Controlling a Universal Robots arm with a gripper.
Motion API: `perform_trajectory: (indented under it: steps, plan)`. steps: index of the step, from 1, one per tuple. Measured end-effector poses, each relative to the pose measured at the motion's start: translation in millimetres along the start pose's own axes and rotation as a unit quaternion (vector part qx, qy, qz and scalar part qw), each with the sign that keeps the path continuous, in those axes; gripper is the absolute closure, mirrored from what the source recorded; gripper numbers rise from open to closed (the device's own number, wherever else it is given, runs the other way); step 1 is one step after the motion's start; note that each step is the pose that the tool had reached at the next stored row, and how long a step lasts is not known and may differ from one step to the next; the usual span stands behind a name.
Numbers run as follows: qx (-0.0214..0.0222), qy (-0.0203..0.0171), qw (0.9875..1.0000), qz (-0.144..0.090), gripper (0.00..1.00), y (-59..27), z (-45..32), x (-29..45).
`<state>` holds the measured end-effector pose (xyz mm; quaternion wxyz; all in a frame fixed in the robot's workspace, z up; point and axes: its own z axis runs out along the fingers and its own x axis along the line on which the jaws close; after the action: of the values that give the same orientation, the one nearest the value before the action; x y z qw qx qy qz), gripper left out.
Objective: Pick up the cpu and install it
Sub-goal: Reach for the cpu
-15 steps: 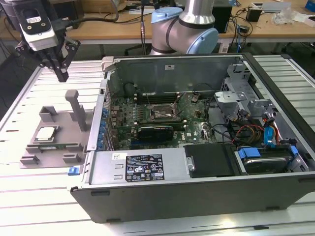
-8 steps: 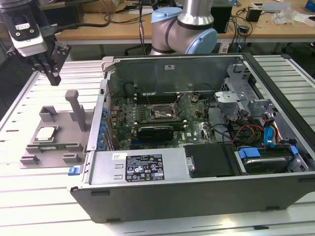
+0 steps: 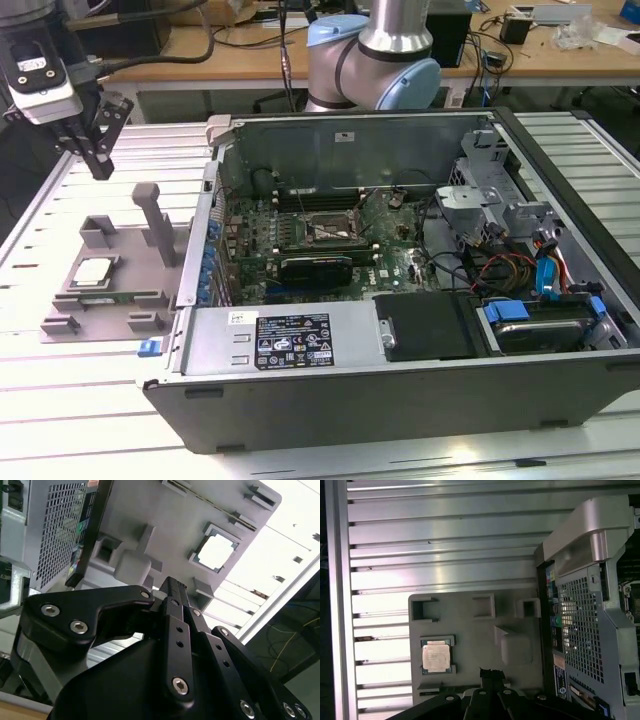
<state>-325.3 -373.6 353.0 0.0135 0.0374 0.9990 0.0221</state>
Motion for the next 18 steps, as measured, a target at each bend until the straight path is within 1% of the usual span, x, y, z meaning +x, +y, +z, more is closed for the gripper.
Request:
perform_trajectory:
  steps: [4, 8, 13, 17, 18]
  plan:
    - [0.0, 0.0, 1.0, 0.0, 0.89, -1.1, 8.8, 8.0]
    - [0.0, 0.0, 1.0, 0.0, 0.89, -1.8, 13.4, 12.5]
    - [-0.0001, -0.0001, 1.0, 0.0, 0.89, -3.3, 22.5, 21.0]
    - [0.0, -0.0001, 1.0, 0.0, 0.89, -4.4, 26.7, 25.2]
    - [0.0, -0.0001, 1.0, 0.0, 0.89, -5.0, 28.6, 27.3]
